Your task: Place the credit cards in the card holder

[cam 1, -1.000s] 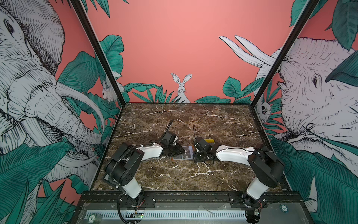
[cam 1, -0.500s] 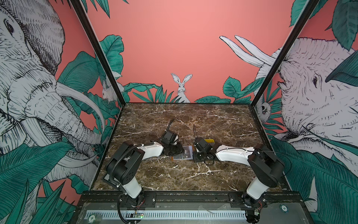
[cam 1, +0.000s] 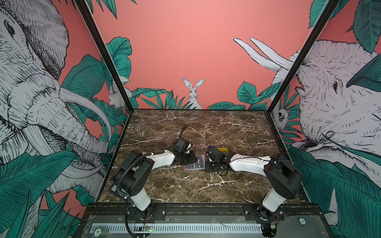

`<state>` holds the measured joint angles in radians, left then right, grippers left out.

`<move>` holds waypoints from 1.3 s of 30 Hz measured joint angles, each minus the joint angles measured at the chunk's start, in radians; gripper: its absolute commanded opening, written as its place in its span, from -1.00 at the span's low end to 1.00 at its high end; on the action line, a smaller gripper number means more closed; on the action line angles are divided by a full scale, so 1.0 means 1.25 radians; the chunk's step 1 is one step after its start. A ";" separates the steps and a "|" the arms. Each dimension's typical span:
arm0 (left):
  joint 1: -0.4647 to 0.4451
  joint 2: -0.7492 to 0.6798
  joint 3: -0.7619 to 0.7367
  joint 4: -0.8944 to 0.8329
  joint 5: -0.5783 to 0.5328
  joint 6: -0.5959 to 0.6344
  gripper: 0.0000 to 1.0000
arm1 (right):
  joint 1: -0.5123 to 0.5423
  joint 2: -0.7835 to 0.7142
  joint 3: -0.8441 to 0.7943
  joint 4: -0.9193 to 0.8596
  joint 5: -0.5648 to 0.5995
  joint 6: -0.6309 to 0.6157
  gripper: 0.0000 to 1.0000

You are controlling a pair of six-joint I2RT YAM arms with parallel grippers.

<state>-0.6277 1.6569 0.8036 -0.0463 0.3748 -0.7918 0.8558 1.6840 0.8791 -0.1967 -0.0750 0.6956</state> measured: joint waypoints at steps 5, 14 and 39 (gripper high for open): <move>0.000 0.000 0.000 -0.023 -0.019 0.003 -0.51 | 0.000 -0.002 0.000 -0.001 0.001 0.001 -0.83; 0.000 -0.059 -0.002 -0.059 -0.066 0.008 -0.55 | 0.000 -0.087 0.000 -0.026 0.029 0.003 -0.68; -0.023 -0.027 -0.011 -0.060 -0.058 0.039 -0.78 | -0.073 -0.022 -0.035 0.146 -0.160 0.057 -0.71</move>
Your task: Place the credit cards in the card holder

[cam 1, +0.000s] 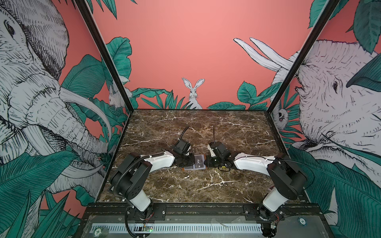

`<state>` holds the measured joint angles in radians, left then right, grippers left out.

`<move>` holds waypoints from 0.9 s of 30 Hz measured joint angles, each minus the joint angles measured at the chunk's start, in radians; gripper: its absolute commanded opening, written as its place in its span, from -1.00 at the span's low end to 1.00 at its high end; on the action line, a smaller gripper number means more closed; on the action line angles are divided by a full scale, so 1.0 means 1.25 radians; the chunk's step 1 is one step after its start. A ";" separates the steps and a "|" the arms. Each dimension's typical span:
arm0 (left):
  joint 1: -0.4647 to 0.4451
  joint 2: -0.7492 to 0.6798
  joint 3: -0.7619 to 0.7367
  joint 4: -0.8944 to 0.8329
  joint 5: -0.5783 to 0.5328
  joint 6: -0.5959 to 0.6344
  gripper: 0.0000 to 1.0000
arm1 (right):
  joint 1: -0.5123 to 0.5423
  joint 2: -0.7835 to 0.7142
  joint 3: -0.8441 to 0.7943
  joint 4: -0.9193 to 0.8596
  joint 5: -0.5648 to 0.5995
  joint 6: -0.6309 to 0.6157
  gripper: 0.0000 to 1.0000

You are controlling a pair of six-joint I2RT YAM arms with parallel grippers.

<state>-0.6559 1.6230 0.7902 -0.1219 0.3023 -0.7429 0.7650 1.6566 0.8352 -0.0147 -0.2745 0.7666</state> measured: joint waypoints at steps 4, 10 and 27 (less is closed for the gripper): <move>-0.003 0.015 0.002 0.003 0.002 0.000 -0.80 | -0.002 0.011 -0.008 0.018 -0.018 0.008 -0.68; -0.004 0.018 0.006 0.003 0.002 -0.001 -0.81 | -0.010 0.017 -0.010 0.027 -0.033 0.013 -0.61; -0.009 0.016 0.003 0.016 0.002 -0.016 -0.70 | -0.010 0.020 -0.010 0.078 -0.099 0.011 -0.64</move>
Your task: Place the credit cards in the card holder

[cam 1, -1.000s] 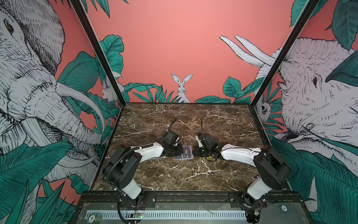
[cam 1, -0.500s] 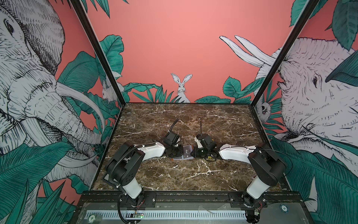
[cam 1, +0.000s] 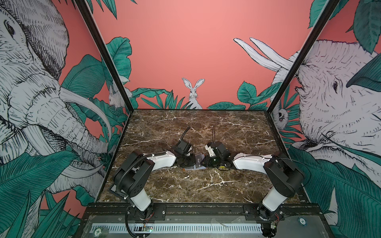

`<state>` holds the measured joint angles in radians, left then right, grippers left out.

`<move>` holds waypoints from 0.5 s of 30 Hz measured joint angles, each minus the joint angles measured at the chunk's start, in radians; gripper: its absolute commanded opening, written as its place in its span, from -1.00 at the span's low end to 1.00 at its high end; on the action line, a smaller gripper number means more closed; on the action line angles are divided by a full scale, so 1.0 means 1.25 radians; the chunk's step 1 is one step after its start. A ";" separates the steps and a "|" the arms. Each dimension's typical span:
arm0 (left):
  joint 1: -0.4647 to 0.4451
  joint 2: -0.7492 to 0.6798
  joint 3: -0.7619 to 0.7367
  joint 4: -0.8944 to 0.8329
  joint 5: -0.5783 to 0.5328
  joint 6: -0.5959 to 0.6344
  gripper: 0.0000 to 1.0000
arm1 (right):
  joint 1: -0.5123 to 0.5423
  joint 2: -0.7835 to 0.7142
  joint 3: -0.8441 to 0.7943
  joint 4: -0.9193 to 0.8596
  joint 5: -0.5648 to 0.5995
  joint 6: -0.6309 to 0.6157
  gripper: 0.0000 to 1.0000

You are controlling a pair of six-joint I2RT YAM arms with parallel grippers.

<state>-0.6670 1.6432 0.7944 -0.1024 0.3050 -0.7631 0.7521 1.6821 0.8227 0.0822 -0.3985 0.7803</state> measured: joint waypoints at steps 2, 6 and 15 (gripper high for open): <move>0.000 -0.026 -0.014 0.002 -0.009 -0.007 -0.64 | 0.003 0.000 0.002 -0.005 0.000 -0.003 -0.63; 0.005 -0.133 -0.045 -0.007 -0.031 -0.016 -0.62 | 0.016 0.000 0.014 -0.030 0.014 -0.008 -0.59; 0.135 -0.372 -0.115 -0.042 -0.023 -0.009 -0.58 | 0.085 0.000 0.115 -0.110 0.073 -0.022 -0.56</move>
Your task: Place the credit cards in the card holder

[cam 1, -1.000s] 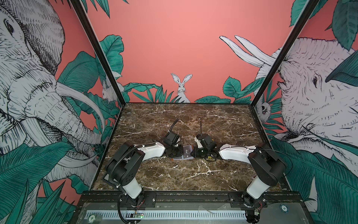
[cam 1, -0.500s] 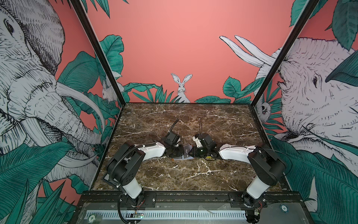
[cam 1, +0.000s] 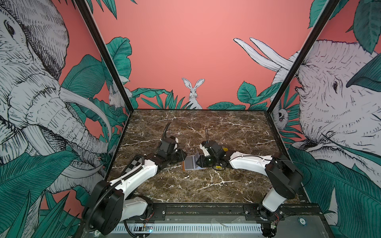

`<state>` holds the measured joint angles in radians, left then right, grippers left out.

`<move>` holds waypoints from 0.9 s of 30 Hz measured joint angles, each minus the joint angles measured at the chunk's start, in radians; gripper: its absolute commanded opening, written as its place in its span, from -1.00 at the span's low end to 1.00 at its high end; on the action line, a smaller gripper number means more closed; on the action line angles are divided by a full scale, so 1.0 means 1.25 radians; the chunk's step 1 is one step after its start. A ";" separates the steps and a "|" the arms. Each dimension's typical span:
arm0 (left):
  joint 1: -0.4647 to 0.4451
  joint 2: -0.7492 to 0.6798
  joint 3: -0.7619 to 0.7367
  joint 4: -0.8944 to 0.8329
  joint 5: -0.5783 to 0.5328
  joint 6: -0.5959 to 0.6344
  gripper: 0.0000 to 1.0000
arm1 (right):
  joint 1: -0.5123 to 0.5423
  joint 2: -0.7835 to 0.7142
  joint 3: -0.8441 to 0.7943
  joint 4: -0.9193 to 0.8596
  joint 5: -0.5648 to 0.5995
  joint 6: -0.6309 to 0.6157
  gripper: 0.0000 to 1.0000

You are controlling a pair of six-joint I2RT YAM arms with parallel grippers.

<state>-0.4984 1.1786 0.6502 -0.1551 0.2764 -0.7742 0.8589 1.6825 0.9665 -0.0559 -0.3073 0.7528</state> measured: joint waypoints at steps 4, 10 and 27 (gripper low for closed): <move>0.037 -0.053 -0.001 -0.028 0.024 0.016 -0.57 | 0.031 0.016 0.056 -0.014 0.010 -0.003 -0.56; 0.046 -0.075 -0.014 -0.028 0.079 0.032 -0.47 | 0.055 0.010 0.048 -0.013 0.050 0.003 -0.50; 0.018 0.004 -0.001 0.026 0.205 0.076 -0.47 | 0.038 -0.307 -0.037 -0.169 0.263 0.013 -0.43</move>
<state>-0.4763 1.1839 0.6495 -0.1230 0.5323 -0.6792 0.9062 1.2991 0.9203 -0.2676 0.0216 0.7692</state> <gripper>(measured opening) 0.266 0.282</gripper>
